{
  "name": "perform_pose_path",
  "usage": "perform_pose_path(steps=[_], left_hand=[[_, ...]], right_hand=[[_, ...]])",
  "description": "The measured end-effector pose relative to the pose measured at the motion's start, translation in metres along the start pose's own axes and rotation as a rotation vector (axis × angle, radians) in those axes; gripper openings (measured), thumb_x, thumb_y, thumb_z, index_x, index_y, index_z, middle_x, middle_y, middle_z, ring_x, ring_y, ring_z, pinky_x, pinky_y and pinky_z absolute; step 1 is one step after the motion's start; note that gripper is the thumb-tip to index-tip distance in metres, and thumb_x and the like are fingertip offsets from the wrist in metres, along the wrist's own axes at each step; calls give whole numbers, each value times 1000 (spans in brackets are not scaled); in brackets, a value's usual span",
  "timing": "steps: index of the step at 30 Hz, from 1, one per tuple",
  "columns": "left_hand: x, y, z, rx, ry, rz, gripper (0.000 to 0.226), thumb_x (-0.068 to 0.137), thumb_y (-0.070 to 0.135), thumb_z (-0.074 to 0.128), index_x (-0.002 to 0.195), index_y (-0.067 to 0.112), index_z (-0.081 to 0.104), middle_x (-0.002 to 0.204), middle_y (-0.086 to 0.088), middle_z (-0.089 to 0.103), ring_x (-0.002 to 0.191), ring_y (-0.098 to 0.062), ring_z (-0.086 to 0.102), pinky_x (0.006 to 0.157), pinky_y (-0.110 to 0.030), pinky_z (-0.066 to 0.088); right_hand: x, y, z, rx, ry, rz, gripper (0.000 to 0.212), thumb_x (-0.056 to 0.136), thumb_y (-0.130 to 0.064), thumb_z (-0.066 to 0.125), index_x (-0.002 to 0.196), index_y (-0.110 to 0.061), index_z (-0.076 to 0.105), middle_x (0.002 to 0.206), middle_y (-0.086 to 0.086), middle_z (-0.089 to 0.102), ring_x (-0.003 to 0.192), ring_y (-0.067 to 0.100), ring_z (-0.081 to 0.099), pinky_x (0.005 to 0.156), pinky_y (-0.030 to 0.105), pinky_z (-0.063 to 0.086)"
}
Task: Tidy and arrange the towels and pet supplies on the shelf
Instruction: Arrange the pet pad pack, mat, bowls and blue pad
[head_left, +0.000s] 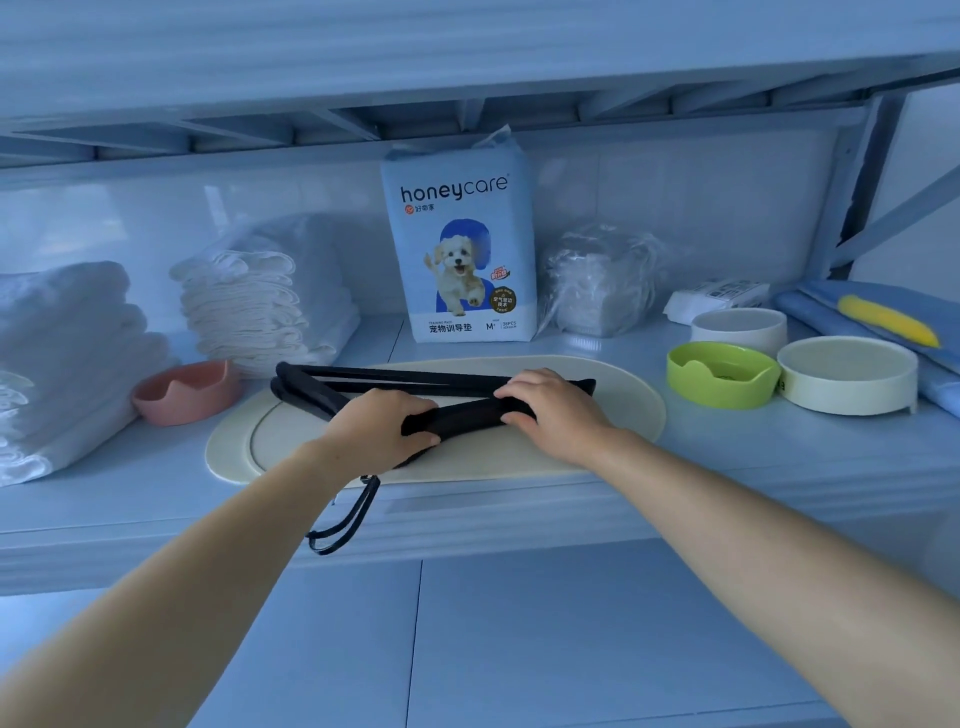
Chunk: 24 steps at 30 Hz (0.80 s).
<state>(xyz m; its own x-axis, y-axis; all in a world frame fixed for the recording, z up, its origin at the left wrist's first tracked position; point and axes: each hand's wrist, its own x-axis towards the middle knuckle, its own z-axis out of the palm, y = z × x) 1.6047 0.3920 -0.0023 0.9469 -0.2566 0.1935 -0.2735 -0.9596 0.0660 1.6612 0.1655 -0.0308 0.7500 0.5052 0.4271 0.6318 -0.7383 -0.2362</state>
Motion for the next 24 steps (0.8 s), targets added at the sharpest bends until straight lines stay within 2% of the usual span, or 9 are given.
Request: perform_pose_path(steps=[3,6,13,18,24], left_hand=[[5,10,5,52,39,-28,21,88,36,54,103,24,61,86,3,65,82,-20,57,71,-35,50],[7,14,9,41,78,-86,16,84,33,56,96,25,63,78,5,62,75,-19,55,66,-31,49],[5,15,10,-20,131,-151,14,82,36,61,92,26,65,75,9,62,75,-16,56,66,-30,50],[-2,9,4,-55,54,-178,21,79,40,65,95,27,65,82,8,64,80,-15,58,73,-34,51],[-3,14,3,25,27,-210,14,77,30,61,91,29,63,73,10,59,76,-16,57,62,-29,50]], right_hand=[[-3,11,1,10,42,-12,30,92,-27,57,122,-22,58,120,-3,58,117,16,46,92,35,44],[-1,20,-1,31,-5,-17,34,90,-26,60,124,-27,56,119,-4,58,116,16,48,91,34,44],[12,27,-3,57,-67,-29,39,90,-22,61,128,-26,55,128,-2,58,121,18,46,99,32,39],[18,28,-1,101,-118,-57,40,87,-26,64,127,-26,55,127,-1,58,120,18,48,99,30,38],[23,25,-5,64,-155,-74,38,87,-21,64,125,-22,58,124,-1,60,116,19,51,97,34,41]])
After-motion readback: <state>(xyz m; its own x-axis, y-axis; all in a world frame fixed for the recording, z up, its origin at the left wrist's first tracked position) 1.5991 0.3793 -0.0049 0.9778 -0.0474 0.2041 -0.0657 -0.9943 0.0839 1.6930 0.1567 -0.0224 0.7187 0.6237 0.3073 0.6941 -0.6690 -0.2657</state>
